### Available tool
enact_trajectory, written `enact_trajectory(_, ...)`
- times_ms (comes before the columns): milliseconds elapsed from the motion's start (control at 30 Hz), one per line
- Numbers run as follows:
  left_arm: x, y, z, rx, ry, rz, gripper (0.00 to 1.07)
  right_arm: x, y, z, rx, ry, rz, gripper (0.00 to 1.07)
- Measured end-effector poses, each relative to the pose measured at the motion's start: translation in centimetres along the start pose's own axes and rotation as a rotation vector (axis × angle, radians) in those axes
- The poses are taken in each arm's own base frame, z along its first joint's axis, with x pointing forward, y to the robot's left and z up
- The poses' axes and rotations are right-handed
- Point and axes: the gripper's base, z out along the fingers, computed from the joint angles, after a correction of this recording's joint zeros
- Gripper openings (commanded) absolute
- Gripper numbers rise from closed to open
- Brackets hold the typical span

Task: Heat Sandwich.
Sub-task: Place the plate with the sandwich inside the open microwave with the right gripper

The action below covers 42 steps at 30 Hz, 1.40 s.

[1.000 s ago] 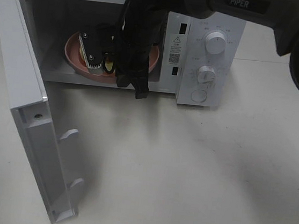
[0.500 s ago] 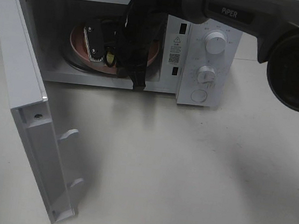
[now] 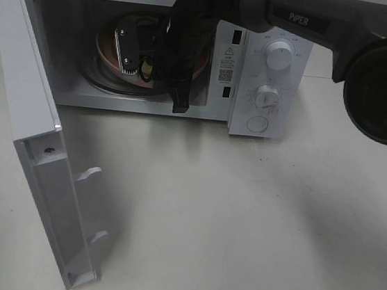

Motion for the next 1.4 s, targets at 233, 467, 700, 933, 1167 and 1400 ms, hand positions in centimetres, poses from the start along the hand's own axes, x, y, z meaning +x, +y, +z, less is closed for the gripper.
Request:
enact_trajectory(233, 0.00, 0.00, 0.00, 0.000, 0.000, 0.000, 0.98, -0.07, -0.09, 0.00, 0.010, -0.007, 0.014, 0.03)
enact_trajectory(467, 0.00, 0.00, 0.00, 0.000, 0.000, 0.000, 0.98, -0.07, -0.09, 0.00, 0.010, -0.008, 0.052, 0.11)
enact_trajectory(700, 0.00, 0.00, 0.00, 0.000, 0.000, 0.000, 0.98, -0.17, -0.44, -0.05, 0.045, -0.020, 0.079, 0.42)
enact_trajectory(933, 0.00, 0.00, 0.00, 0.000, 0.000, 0.000, 0.98, -0.21, -0.57, -0.06, 0.058, -0.027, 0.145, 0.74)
enact_trajectory(1167, 0.00, 0.00, 0.00, 0.000, 0.000, 0.000, 0.98, -0.21, -0.57, -0.06, 0.057, -0.030, 0.238, 0.77)
enact_trajectory(1400, 0.00, 0.00, 0.00, 0.000, 0.000, 0.000, 0.98, -0.21, -0.57, -0.06, 0.057, -0.030, 0.240, 0.76)
